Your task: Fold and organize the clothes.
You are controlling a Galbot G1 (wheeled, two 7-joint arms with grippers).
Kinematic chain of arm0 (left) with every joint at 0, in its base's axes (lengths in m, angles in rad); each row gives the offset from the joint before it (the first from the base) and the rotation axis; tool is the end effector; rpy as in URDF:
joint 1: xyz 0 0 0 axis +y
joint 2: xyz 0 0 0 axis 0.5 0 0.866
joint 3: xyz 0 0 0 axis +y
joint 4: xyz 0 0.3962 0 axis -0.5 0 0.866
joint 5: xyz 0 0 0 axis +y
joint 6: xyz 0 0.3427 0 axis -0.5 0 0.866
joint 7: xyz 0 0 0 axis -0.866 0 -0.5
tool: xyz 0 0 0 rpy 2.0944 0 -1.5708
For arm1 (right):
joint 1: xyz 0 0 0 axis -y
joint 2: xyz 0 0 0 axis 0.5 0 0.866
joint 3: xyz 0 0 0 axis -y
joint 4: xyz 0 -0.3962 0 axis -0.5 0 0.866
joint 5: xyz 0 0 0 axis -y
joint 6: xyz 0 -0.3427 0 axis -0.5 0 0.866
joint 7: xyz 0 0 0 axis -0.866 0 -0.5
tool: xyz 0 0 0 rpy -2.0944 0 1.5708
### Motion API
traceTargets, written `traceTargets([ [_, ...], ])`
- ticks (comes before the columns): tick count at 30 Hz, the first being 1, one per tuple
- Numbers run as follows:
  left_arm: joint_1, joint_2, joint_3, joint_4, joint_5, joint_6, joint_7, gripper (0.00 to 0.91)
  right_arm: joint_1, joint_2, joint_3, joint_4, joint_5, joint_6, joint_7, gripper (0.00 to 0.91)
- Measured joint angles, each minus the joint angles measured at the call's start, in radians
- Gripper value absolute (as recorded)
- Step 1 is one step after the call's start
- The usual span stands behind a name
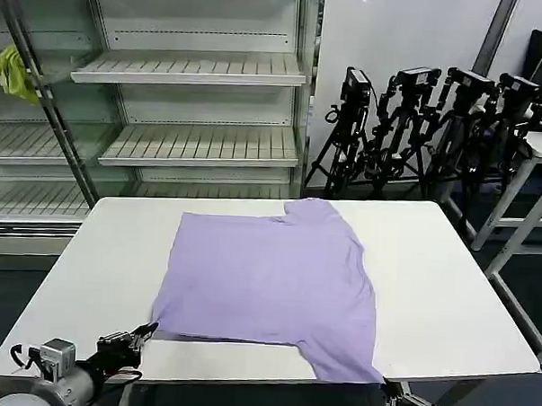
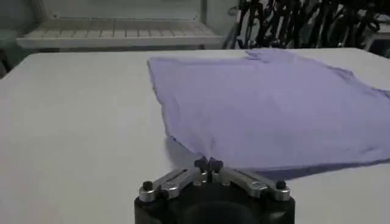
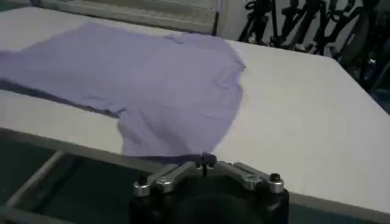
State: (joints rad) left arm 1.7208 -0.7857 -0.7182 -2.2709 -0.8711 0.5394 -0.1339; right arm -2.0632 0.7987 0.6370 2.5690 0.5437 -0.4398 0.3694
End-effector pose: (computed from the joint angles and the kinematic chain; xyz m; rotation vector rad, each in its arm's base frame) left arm 0.1459 0.1598 -0.2294 -0.3353 -2.5332 0.0007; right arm 0.0438 -0.0905 -0.1899 0.2841 -2.5892 0.2682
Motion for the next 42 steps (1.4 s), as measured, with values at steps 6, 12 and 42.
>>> traceTargets([
  [6,-0.004,-0.009,-0.007,-0.005,-0.001,-0.007,-0.004,0.06,0.039,-0.01,0.015,0.0,-0.005,0.049,-0.013,0.0],
  [12,-0.052,-0.008,-0.003,0.004,-0.009,-0.014,-0.004,0.05,0.121,-0.03,0.016,0.0,0.01,0.085,-0.024,0.0],
  [42,-0.441,0.034,0.224,0.254,-0.023,-0.037,0.018,0.05,0.591,-0.203,-0.134,-0.28,0.141,0.099,-0.054,0.0],
])
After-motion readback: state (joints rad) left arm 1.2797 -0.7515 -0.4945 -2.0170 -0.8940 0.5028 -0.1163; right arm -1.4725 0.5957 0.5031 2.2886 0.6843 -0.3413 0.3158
